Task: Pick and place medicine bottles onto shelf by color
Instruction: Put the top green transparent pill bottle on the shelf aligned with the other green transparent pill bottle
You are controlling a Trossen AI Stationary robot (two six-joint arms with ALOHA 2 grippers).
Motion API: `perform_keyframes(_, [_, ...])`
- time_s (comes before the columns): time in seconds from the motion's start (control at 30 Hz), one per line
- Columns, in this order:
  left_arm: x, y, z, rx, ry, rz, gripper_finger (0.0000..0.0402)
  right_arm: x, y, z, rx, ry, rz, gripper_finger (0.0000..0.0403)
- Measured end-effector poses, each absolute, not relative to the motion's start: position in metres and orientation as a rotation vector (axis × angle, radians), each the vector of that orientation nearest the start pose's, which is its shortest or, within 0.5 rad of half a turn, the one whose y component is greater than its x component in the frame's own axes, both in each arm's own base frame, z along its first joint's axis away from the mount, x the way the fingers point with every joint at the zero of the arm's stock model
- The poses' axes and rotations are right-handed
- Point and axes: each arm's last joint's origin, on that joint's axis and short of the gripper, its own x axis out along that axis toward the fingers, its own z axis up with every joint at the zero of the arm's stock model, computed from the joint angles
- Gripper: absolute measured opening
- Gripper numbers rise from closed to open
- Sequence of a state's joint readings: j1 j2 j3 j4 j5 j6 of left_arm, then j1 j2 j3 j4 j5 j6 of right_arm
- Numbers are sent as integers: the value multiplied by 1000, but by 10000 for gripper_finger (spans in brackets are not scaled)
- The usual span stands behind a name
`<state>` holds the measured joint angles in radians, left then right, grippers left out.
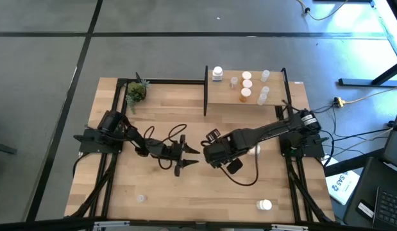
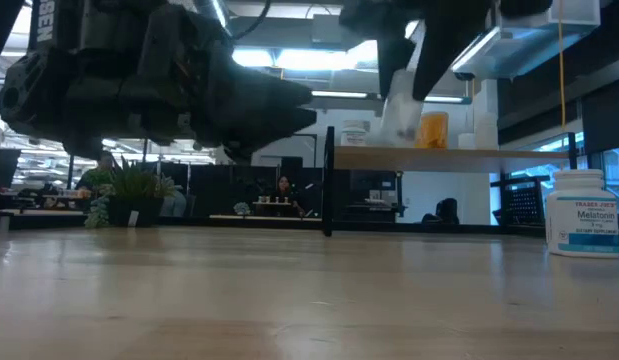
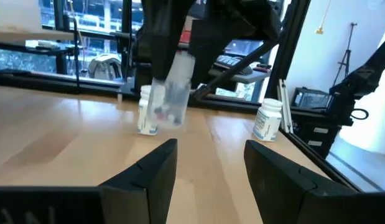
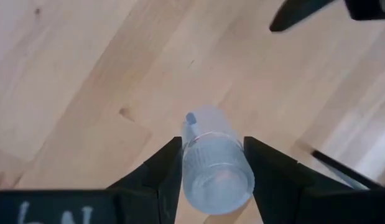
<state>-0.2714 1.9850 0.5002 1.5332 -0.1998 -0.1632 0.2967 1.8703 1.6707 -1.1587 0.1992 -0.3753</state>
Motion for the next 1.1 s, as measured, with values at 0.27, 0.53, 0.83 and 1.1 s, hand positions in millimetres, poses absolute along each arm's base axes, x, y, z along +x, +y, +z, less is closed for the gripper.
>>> perform_keyframes(0.27, [273, -70, 138, -93, -59, -72, 180, 334, 100, 309, -531, 1214, 211, 164])
perform_keyframes(0.53, [258, -64, 180, -1, 116, -20, 180, 311, 89, 337, -450, 1164, -5, 164])
perform_keyframes(0.83, [241, -59, 236, 46, 226, 32, 180, 294, 59, 360, -240, 1109, -238, 164])
perform_keyframes(1.1, [238, -58, 258, 85, 307, 65, 180, 286, 5, 374, 149, 1021, -529, 164])
